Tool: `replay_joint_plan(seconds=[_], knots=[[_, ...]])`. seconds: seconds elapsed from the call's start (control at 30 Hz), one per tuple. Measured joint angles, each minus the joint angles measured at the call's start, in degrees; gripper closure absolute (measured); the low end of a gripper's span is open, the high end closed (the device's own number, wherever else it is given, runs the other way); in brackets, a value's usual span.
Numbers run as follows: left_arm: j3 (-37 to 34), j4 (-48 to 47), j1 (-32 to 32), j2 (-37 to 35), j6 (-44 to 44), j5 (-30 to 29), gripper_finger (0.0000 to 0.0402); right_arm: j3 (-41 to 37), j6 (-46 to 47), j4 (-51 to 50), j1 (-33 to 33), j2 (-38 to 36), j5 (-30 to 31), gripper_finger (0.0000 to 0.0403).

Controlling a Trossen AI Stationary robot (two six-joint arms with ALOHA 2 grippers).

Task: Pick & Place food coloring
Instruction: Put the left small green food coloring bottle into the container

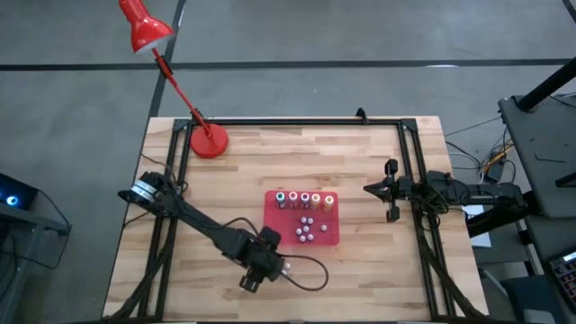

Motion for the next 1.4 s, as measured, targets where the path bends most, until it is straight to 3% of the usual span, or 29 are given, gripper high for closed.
replay_joint_plan(seconds=[1.03, 1.4], knots=[[3.0, -1.1, 0.5, 4.5, -0.2, 1.6, 0.0179, 0.0, 0.0, 0.0, 0.0, 0.0, 0.0, 0.0394], [3.3, -1.2, 0.5, 4.5, -0.5, 2.4, 0.0246, 0.0, 0.0, 0.0, 0.0, 0.0, 0.0, 0.0394]])
